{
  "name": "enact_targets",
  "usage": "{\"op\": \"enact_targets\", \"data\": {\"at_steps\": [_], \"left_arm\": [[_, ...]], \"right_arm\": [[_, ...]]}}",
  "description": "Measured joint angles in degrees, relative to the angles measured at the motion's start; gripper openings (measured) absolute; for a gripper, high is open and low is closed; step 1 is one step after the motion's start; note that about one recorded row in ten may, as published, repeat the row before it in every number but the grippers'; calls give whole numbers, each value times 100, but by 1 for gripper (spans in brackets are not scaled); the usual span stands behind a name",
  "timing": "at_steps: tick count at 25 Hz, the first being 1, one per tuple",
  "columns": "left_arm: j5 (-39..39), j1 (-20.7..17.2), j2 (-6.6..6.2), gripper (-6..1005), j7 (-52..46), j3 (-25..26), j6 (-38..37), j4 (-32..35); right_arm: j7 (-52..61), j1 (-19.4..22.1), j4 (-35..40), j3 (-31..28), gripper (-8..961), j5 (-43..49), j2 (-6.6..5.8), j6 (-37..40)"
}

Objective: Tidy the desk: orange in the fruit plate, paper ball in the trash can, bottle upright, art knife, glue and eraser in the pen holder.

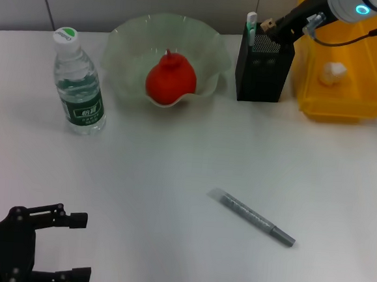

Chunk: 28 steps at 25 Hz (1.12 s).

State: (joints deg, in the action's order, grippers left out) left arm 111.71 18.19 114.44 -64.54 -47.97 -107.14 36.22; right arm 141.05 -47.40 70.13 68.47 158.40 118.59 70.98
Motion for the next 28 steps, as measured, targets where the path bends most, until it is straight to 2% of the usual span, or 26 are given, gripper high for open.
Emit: {"op": "enact_targets", "data": {"at_steps": [11, 18, 23, 24, 25, 26, 28], "left_arm": [[-42, 15, 1, 833, -54, 12, 1, -58], [-45, 46, 23, 834, -89, 32, -3, -57], [-45, 56, 26, 834, -91, 88, -5, -54], [-39, 63, 32, 834, -92, 89, -1, -53], [-39, 63, 32, 834, -92, 89, -1, -53], [-34, 66, 34, 834, -93, 88, -1, -53], [-34, 67, 34, 834, -94, 88, 0, -51]], "right_arm": [[-155, 10, -759, -19, 158, 16, -53, -955], [-164, 19, -895, -36, 202, 16, -68, -1117], [-162, 27, -749, -50, 234, 16, -72, -955], [-114, 46, -502, -53, 240, 17, -47, -661], [-114, 46, -502, -53, 286, 17, -47, -661], [-58, 60, -179, -44, 332, 16, -2, -180], [-19, 63, -3, -27, 424, 16, 14, 126]]}}
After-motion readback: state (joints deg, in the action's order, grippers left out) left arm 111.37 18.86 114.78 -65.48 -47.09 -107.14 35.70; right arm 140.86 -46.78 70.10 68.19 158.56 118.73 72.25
